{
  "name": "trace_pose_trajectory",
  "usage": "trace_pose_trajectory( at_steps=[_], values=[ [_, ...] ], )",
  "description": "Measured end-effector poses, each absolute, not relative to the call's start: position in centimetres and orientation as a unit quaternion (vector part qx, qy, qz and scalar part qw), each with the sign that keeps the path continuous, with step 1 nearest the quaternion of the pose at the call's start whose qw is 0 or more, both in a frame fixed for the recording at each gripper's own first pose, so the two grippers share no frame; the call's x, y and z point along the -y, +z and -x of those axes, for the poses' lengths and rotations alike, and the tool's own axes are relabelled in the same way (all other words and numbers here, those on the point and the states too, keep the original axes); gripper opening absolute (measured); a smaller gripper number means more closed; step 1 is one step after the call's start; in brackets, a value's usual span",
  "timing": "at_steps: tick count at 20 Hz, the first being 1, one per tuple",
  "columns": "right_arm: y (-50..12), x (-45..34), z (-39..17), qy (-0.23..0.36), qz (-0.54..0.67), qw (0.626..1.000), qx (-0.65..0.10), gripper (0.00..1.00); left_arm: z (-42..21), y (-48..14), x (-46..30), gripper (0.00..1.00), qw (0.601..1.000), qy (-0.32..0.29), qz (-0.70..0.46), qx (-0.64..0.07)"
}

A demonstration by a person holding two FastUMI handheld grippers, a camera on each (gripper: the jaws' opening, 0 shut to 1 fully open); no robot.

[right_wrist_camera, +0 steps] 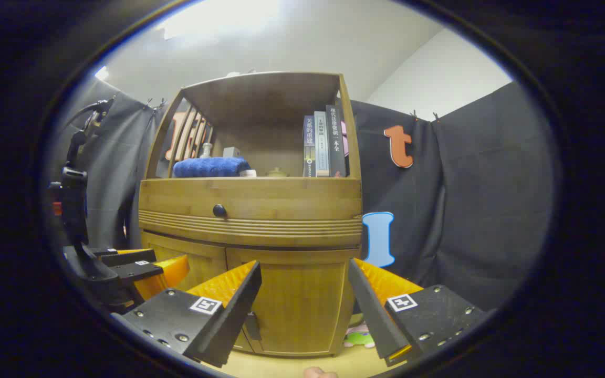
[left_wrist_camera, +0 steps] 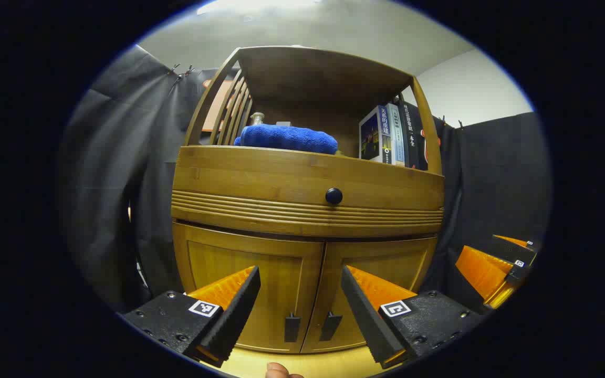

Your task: Open the right door of the double-door shoe cabinet with the right hand, and open the left door with the left hand.

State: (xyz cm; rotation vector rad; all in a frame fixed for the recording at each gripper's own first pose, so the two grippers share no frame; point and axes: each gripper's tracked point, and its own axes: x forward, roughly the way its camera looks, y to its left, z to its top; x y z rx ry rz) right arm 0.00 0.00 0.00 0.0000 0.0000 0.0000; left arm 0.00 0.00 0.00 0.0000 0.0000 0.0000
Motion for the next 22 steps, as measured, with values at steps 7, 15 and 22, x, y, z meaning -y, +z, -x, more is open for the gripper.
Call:
trace_pose_trajectory(
  at_steps=[7,15,22],
  values=[
    [0.1,-0.2,-0.2,0.003,-0.017,1.000,0.000,0.96,0.2,0.8,0.1,0.95,1.000,0.000,-0.001,0.003],
    [-0.5,-2.0,-0.6,0.017,-0.018,1.000,-0.001,0.96,0.4,1.5,-0.7,0.95,1.000,0.014,-0.009,0.015],
    [-0.7,-2.5,-1.2,0.023,-0.024,0.999,-0.002,0.96,0.5,1.8,-1.8,0.96,0.999,0.023,-0.001,0.022]
  ],
)
